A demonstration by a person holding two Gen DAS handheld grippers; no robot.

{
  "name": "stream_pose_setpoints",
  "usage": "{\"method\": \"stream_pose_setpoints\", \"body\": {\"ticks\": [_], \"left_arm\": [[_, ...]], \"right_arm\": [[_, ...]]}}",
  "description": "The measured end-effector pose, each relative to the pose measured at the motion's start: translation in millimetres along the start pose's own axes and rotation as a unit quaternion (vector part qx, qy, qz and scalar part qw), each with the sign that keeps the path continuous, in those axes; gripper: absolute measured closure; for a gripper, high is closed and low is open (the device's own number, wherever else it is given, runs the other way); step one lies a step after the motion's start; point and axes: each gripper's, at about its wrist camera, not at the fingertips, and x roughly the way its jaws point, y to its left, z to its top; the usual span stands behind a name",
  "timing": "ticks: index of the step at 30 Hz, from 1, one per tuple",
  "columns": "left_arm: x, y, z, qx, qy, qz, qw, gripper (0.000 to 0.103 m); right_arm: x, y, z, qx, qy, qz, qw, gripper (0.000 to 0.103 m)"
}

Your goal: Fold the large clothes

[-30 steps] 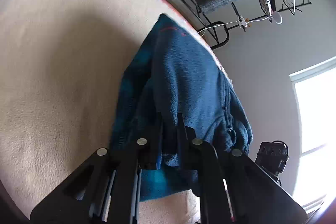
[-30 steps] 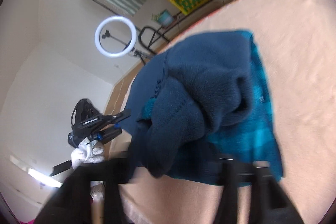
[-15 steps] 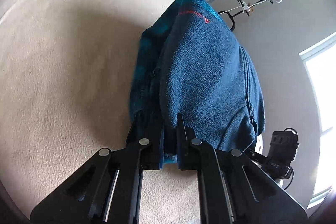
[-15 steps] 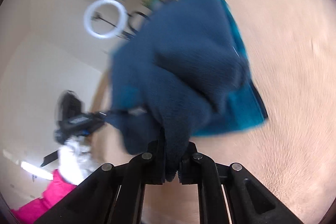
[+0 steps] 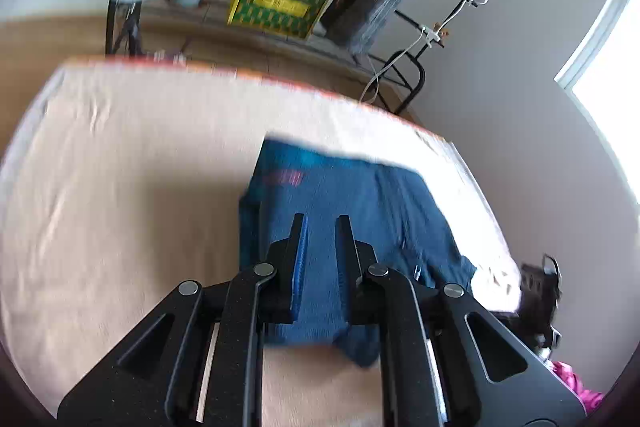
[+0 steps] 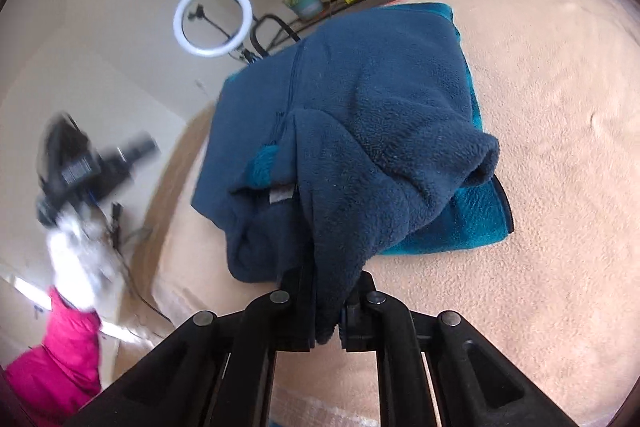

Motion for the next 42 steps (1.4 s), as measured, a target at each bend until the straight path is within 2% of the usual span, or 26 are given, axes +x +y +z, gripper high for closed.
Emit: {"method": "stream_pose_setpoints", "body": {"ticks": [2, 3, 6, 8, 11, 14, 18, 22, 25, 26, 28, 30, 32, 35, 37, 39, 42], "left_arm": [[8.6, -13.3, 15.5, 0.013, -0.005, 0.004, 0.9999, 0.092], [12.8, -18.5, 23.3, 0.018, -0.008, 0.006, 0.9998, 0.092], [32.5, -31.8, 41.9, 0.032, -0.011, 0.01, 0.9994, 0.092], [42.4, -34.8, 51.2, 0.029, -0.01, 0.009, 0.9995, 0.092], [67.8, -43.3, 63.8, 0.027, -0.007, 0.015, 0.9995, 0.092], [95.7, -44.4, 74.4, 0.009, 0.007, 0.007, 0.9999, 0.092], [133.2, -38.8, 77.6, -0.009, 0.033, 0.007, 0.9994, 0.092], [162.4, -21.9, 55.3, -0.006, 0.067, 0.029, 0.9973, 0.092], [178.6, 7.5, 13.9, 0.012, 0.072, 0.04, 0.9965, 0.095], [189.3, 22.0, -3.3, 0.015, 0.079, 0.028, 0.9963, 0.099], [184.0, 37.7, -9.8, -0.015, 0.051, -0.016, 0.9984, 0.099], [179.6, 39.3, -3.8, -0.024, 0.058, -0.019, 0.9979, 0.099], [167.3, 29.8, 4.1, -0.005, 0.062, 0.003, 0.9981, 0.099], [128.1, 10.8, 11.5, 0.03, 0.016, 0.029, 0.999, 0.097], [114.8, 5.1, 15.4, 0.04, -0.009, 0.04, 0.9984, 0.096], [121.7, 6.6, 19.2, 0.043, -0.007, 0.059, 0.9973, 0.095], [154.8, 24.9, 19.1, 0.029, 0.023, 0.103, 0.994, 0.095]], "right_arm": [[-4.3, 3.5, 2.8, -0.007, 0.024, 0.002, 1.0, 0.083], [-11.5, 5.5, 3.2, -0.016, 0.031, 0.003, 0.999, 0.072], [-43.4, 17.3, 8.0, -0.056, 0.015, 0.017, 0.998, 0.071], [-62.8, 30.3, 25.8, -0.079, -0.015, 0.024, 0.996, 0.069], [-73.4, 48.4, 76.2, -0.09, -0.071, 0.026, 0.993, 0.067], [-56.4, 58.2, 131.5, -0.089, -0.101, 0.02, 0.991, 0.068], [7.7, 64.9, 187.2, -0.103, -0.094, -0.015, 0.99, 0.069], [72.5, 49.2, 188.0, -0.091, -0.048, -0.052, 0.993, 0.07], [99.2, 37.8, 147.6, -0.097, -0.025, -0.077, 0.992, 0.071], [103.7, 36.0, 133.0, -0.106, -0.033, -0.079, 0.991, 0.071], [110.8, 36.7, 109.3, -0.13, -0.055, -0.093, 0.986, 0.071], [109.6, 35.4, 116.8, -0.121, -0.05, -0.089, 0.987, 0.071], [99.2, 36.6, 124.9, -0.113, -0.034, -0.08, 0.99, 0.072], [57.9, 44.4, 128.5, -0.123, -0.057, -0.048, 0.99, 0.071], [31.7, 46.7, 129.9, -0.132, -0.085, -0.052, 0.986, 0.066], [19.1, 38.3, 138.7, -0.121, -0.1, -0.064, 0.986, 0.064], [26.7, 21.0, 152.6, -0.095, -0.099, -0.085, 0.987, 0.064]]}}
